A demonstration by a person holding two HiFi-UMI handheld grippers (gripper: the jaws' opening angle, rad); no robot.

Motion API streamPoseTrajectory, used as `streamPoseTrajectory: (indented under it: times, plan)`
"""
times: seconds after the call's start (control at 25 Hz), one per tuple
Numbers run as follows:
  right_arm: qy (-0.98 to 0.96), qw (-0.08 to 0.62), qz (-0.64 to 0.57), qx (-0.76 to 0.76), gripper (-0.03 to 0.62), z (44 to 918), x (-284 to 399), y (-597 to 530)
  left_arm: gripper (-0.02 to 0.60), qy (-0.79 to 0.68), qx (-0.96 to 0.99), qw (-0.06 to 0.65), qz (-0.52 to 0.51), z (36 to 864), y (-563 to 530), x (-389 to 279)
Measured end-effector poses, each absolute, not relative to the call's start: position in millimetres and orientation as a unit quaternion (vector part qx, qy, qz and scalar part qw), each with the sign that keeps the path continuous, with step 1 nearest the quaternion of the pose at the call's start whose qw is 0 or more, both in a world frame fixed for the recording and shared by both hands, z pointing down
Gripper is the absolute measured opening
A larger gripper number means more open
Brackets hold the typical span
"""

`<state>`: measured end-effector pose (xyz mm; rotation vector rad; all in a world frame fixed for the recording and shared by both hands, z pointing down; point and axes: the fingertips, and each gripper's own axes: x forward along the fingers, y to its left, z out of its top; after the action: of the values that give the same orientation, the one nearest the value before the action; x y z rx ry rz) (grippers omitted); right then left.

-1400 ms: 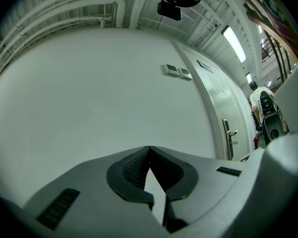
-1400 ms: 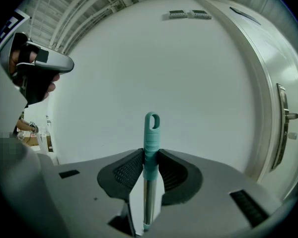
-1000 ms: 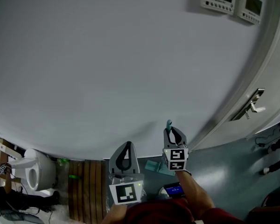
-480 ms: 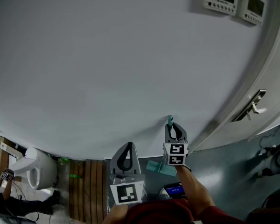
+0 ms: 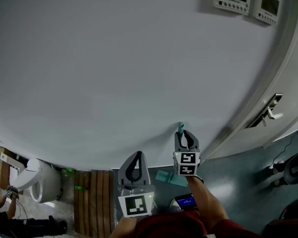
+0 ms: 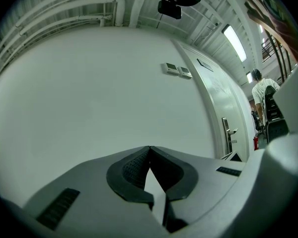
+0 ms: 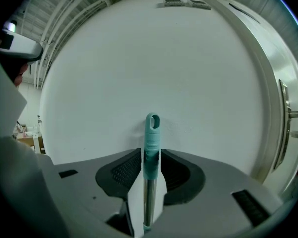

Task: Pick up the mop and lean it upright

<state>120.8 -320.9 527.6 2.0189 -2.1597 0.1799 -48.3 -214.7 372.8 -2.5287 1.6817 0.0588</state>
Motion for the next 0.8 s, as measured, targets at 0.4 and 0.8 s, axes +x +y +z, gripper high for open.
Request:
streamPoseTrajectory:
  times: [0.4, 0.8]
  plan:
    - [-0.732, 0.073, 0.054, 0.675, 0.167, 509, 121, -319, 0.014, 0.551, -0.833, 0.051, 0.018, 374, -216, -47]
    - [-0.734, 0.051, 0.022, 0.677, 0.176, 452, 120, -316, 0.014, 0.545, -0.836, 0.052, 0.022, 374, -218, -42]
